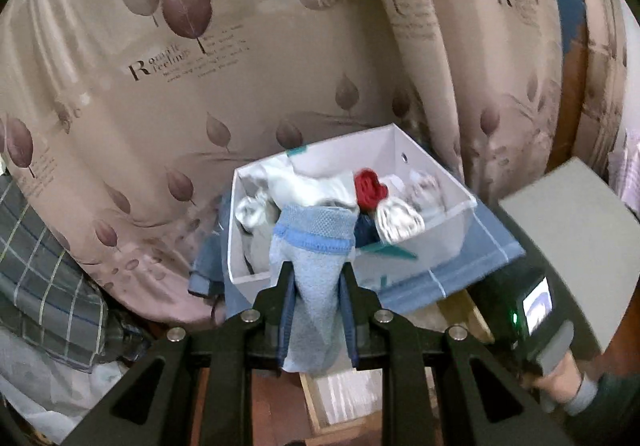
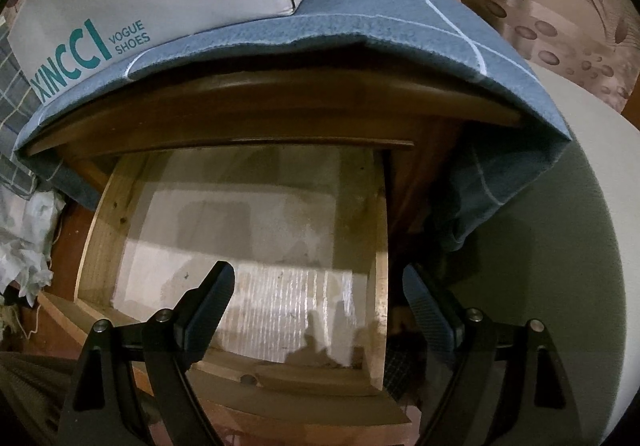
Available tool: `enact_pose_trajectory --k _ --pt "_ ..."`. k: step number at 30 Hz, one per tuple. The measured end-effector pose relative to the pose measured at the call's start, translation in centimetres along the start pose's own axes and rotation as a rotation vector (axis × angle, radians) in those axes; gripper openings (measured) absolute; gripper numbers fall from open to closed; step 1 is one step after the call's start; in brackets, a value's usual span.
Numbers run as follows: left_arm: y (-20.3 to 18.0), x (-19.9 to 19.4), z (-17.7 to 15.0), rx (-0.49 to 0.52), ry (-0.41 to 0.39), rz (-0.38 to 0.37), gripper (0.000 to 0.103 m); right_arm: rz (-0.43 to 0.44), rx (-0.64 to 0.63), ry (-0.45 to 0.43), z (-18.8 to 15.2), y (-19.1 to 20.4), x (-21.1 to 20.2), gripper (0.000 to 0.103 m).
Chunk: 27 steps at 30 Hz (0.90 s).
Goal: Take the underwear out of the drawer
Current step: 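Carry the light blue underwear into the white shoe box and release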
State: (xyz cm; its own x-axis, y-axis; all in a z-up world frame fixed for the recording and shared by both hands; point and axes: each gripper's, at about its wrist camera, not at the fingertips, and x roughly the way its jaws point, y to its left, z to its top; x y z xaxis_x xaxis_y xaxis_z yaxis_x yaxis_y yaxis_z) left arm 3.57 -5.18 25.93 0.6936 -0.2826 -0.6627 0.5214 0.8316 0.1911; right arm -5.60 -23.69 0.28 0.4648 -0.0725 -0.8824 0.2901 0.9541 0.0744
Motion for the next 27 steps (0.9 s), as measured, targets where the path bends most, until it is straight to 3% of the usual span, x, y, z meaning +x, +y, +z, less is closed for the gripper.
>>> enact_pose_trajectory --k 10,27 --pt "1.2 5.6 2.9 -0.015 0.051 0.07 0.021 0.001 -0.004 0.001 0.0 0.1 0.0 0.085" --pt "0.9 14.3 4.7 -0.056 0.117 0.064 0.021 0.01 -0.016 0.018 0.1 0.3 0.4 0.085"
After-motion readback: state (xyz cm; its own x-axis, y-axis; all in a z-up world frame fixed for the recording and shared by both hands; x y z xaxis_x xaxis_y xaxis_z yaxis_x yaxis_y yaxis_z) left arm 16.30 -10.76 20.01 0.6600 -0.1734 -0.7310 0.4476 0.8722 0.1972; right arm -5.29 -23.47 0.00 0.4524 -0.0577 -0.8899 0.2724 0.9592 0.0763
